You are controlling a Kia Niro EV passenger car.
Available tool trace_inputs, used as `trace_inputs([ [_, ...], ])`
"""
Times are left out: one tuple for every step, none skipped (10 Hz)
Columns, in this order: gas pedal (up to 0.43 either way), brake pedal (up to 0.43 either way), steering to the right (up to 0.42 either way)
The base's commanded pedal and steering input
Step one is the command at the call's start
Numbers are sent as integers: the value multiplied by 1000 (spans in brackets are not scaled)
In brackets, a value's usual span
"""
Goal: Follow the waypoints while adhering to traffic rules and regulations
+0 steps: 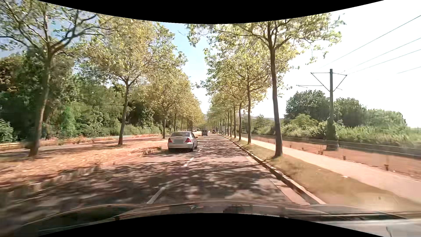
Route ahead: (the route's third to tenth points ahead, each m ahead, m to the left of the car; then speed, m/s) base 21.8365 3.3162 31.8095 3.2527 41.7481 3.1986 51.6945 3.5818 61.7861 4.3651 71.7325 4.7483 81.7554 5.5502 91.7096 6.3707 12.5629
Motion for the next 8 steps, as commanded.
trace_inputs([
  [79, 0, 0],
  [79, 0, 0],
  [79, 0, 0],
  [79, 0, 1],
  [79, 0, 3],
  [79, 0, 3],
  [79, 0, 3],
  [79, 0, 3],
])
